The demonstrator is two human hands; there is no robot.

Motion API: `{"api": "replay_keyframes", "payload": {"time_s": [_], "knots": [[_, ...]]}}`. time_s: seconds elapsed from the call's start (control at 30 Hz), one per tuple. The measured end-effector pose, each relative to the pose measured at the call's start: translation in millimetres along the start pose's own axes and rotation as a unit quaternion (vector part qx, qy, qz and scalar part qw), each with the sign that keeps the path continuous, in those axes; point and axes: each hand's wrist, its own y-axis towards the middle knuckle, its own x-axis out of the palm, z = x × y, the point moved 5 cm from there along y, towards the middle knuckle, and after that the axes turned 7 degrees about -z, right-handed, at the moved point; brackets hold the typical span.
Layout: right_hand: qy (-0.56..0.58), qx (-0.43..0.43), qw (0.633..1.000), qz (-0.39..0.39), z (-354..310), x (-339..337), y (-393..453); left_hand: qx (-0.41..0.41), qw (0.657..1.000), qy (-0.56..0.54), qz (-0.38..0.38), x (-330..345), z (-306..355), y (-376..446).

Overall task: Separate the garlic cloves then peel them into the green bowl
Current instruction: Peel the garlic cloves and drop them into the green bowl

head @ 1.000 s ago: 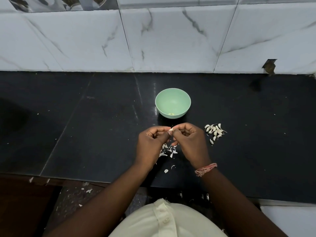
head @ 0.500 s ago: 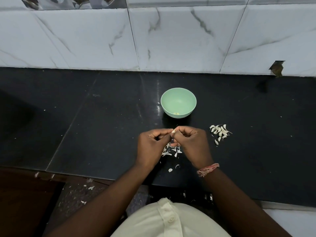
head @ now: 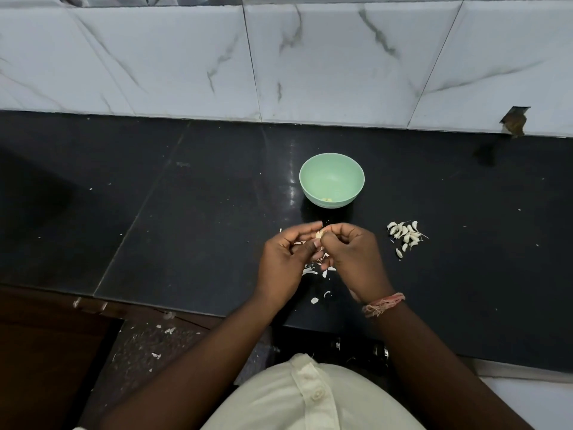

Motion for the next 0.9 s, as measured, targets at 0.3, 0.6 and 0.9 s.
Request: {"api": "replay_keyframes", "payload": {"time_s": [0.3, 0.6, 0.9], "knots": [[0.058, 0.07, 0.995, 0.033, 20, 1, -6, -0.091, 0.965, -0.236, 0.067, -2, -27, -3], [-0.025, 0.043, 0.995, 0.086, 31, -9, -4, -0.137, 0.928, -0.339, 0.07, -7, -36, -6], [-0.118, 0.003, 0.989, 0.085, 34, -12, 2, -0.143, 0.945, -0.288, 0.059, -6, -41, -8]]}}
